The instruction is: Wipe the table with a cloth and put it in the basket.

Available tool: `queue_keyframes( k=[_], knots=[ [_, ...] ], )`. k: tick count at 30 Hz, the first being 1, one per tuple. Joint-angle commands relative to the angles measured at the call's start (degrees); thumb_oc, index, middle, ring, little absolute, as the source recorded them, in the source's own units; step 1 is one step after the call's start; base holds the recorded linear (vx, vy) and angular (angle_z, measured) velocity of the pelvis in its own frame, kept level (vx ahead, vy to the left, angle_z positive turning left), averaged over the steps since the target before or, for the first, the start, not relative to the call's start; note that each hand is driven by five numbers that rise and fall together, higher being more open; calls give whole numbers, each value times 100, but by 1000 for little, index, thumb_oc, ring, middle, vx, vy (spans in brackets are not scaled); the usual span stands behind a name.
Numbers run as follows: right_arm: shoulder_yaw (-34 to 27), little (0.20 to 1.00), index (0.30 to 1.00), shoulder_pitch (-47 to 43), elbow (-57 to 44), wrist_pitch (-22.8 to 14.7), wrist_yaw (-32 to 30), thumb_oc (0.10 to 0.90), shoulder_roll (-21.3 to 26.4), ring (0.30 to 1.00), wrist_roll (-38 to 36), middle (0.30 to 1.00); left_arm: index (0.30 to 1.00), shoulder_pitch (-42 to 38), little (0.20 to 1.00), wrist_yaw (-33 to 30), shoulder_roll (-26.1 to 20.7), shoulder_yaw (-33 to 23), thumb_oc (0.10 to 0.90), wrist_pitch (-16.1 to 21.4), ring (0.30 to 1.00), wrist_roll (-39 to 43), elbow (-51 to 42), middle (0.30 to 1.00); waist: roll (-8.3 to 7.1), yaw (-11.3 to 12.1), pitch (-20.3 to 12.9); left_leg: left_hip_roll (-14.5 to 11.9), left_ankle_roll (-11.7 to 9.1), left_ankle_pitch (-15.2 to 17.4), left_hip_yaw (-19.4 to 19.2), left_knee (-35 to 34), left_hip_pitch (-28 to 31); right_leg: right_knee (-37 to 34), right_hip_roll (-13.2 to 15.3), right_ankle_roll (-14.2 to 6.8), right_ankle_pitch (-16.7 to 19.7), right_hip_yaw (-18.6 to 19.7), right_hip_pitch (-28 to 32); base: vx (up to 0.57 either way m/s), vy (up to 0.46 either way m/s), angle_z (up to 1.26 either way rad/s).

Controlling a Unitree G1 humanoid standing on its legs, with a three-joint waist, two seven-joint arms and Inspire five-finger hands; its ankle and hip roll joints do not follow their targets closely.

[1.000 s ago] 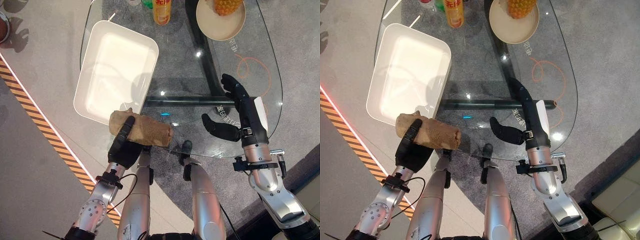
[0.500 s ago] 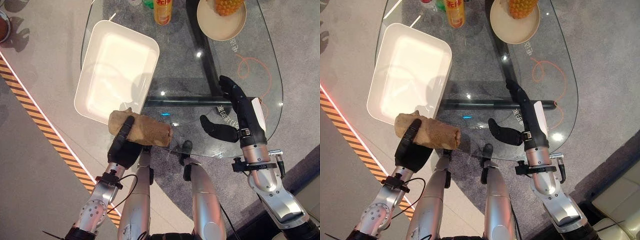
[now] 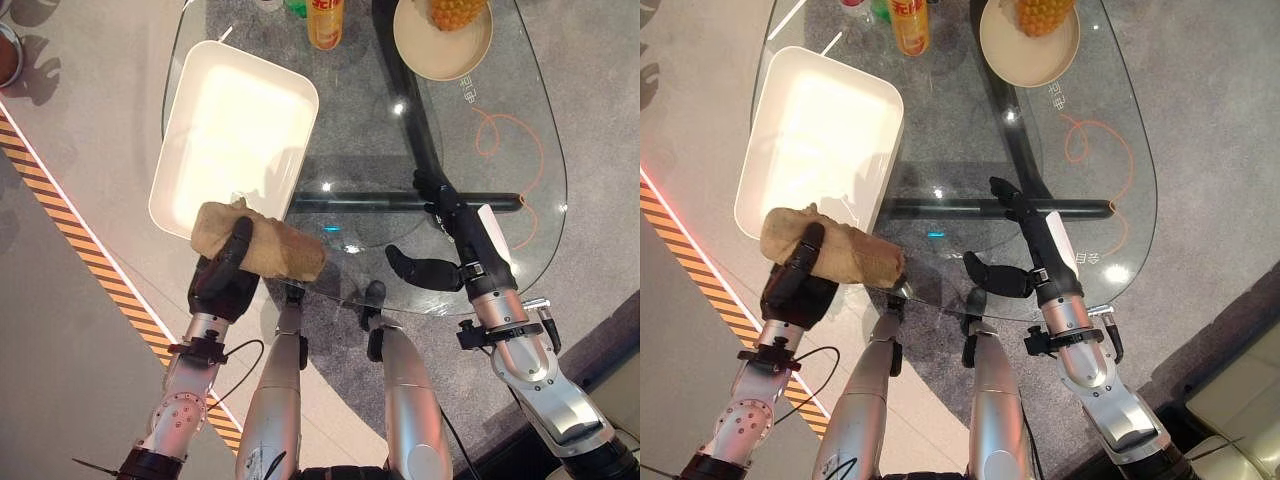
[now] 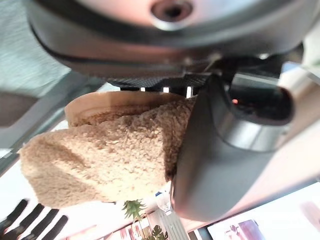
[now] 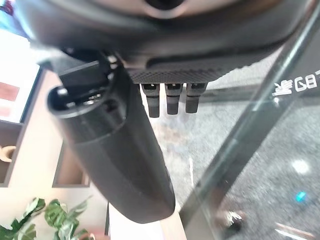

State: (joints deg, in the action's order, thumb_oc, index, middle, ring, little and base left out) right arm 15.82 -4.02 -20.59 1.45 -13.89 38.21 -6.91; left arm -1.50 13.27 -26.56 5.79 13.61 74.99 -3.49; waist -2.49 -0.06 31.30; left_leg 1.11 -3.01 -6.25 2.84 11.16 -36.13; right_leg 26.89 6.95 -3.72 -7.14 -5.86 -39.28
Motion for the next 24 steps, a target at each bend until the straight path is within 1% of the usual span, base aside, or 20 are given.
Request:
queue_keyframes(
  k=[1,2,4,5,7,9,11,12,13,14,15,16,18,21,24],
  knots=[
    [17,900,900,-190,-412,-228,231,800,91,900,-36,900,300,-205,200,101,-90,-358,100,518,300,-558,-1062,300,188,-1,-150,199,220,802,-641,771,-96,-795,-408,-93,505,-101,168,8,90,-2],
    [60,900,900,-232,-391,-164,378,800,90,900,-88,900,300,-271,200,-203,-136,-411,100,542,300,-851,-1016,300,210,-3,-150,209,224,791,-637,786,-125,-757,-419,-89,499,-81,130,8,96,-1],
    [127,900,900,-312,-367,-84,460,800,71,900,-115,900,300,-357,200,-429,-154,-438,100,589,300,-1036,-960,300,220,-3,-150,213,228,779,-648,805,-156,-737,-427,-81,499,-67,98,6,92,-1],
    [223,900,900,-432,-328,28,512,800,57,900,-158,900,300,-476,200,-736,-196,-475,100,690,300,-1253,-890,300,225,-3,-150,211,230,773,-661,813,-181,-728,-429,-79,499,-45,70,7,87,-2],
    [288,900,900,-520,-264,85,538,800,43,900,-207,900,300,-558,200,-981,-220,-510,100,779,300,-1498,-820,300,224,-2,-150,214,230,775,-664,832,-202,-725,-427,-77,497,-34,58,10,68,-3],
    [388,900,900,-681,-177,193,569,800,24,900,-319,900,300,-745,200,-1469,-320,-558,100,961,300,-2024,-687,300,209,-6,-150,208,226,778,-672,900,-278,-682,-428,-77,503,-9,-7,10,68,-2],
    [456,900,900,-797,-114,263,583,800,6,900,-349,900,300,-864,200,-1751,-360,-586,100,1052,300,-2349,-615,300,202,-8,-150,204,222,776,-683,927,-323,-675,-424,-73,508,1,-43,6,80,0],
    [562,900,900,-944,-32,352,592,800,-31,900,-351,900,300,-1023,200,-2078,-401,-614,100,1130,300,-2731,-491,300,206,-9,-150,203,219,776,-694,958,-383,-663,-418,-68,514,5,-96,6,87,0],
    [580,900,900,-970,-20,366,594,800,-37,900,-351,900,300,-1047,200,-2136,-406,-618,100,1144,300,-2809,-476,300,205,-10,-150,202,217,776,-698,964,-395,-659,-418,-67,514,7,-108,12,91,-1],
    [628,900,900,-1068,31,421,621,800,-24,900,-403,900,300,-1169,200,-2373,-485,-662,100,1146,300,-2989,-409,300,200,-14,-150,204,217,779,-703,1000,-447,-645,-418,-56,521,24,-154,10,53,-1],
    [648,900,900,-1107,40,449,624,800,-21,900,-421,900,300,-1210,200,-2469,-498,-670,100,1148,300,-3078,-382,300,197,-16,-150,203,218,782,-706,1013,-467,-636,-418,-54,522,30,-176,20,83,-1],
    [712,900,900,-1202,66,546,637,800,-22,900,-470,900,300,-1323,200,-2742,-544,-709,100,1158,300,-3280,-288,300,194,-18,-150,201,218,787,-721,1052,-524,-613,-418,-46,526,46,-233,14,56,-1],
    [776,900,900,-1301,112,617,636,800,-27,900,-507,900,300,-1434,200,-2922,-578,-743,100,1184,300,-3227,-167,300,189,-20,-150,195,222,794,-736,1082,-572,-596,-411,-40,529,50,-281,16,71,-2],
    [1029,900,900,-1647,289,838,585,800,-51,900,-616,900,300,-1796,200,-3772,-678,-748,100,1357,300,-3523,372,300,179,-43,-150,189,213,813,-782,1159,-707,-565,-398,-33,547,80,-422,27,105,-1],
    [1119,900,900,-1792,360,912,551,800,-13,900,-721,900,300,-1962,200,-4193,-784,-770,100,1491,300,-3789,648,300,172,-58,-150,182,210,832,-825,1218,-791,-549,-392,-26,554,105,-499,23,67,-1]
  ],
)
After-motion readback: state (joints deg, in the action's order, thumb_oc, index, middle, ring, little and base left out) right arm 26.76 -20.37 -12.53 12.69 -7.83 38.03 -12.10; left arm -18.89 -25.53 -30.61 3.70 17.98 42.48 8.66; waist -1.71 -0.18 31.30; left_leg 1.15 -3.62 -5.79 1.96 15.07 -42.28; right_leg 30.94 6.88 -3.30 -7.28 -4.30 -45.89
